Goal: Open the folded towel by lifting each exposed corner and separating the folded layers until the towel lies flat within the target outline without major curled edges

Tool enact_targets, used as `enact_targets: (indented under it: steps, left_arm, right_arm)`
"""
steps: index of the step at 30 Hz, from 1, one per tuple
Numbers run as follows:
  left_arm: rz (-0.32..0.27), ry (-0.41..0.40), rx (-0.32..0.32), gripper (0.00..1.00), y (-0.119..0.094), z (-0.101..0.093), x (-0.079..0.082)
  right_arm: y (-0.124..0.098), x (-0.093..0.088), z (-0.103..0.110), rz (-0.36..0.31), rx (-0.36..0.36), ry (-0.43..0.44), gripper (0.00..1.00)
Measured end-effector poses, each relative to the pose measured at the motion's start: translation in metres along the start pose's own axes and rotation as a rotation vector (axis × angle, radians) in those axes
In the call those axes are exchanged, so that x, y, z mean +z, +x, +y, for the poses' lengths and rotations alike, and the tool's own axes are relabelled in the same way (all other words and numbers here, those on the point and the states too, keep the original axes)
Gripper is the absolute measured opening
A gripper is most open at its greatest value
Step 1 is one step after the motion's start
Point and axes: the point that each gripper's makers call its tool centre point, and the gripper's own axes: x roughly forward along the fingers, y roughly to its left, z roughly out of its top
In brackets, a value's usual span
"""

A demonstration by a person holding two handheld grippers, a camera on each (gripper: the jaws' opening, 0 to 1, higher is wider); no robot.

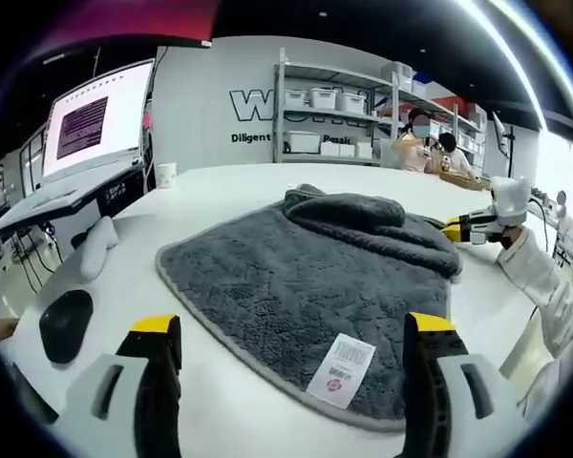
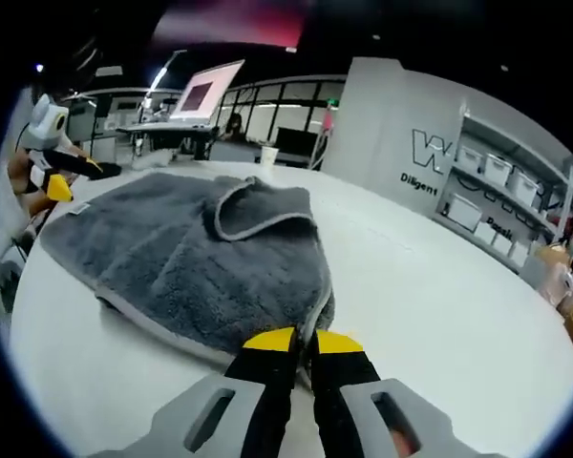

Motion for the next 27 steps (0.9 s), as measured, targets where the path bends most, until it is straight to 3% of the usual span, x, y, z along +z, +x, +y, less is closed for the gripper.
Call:
enact_targets:
  steps: [10, 27]
  left_arm:
    - [-0.009, -0.012, 0.011, 0.95, -0.002, 0.006, 0.001]
    - [-0.004, -0.023, 0.017, 0.95, -0.009, 0.01, -0.005]
  right_arm:
    - [-0.019, -0.005, 0.018, 0.004, 0.041, 0.038, 0.0]
    - [-0.044, -0.008, 0.057, 0.086, 0.101, -0.061, 0.0]
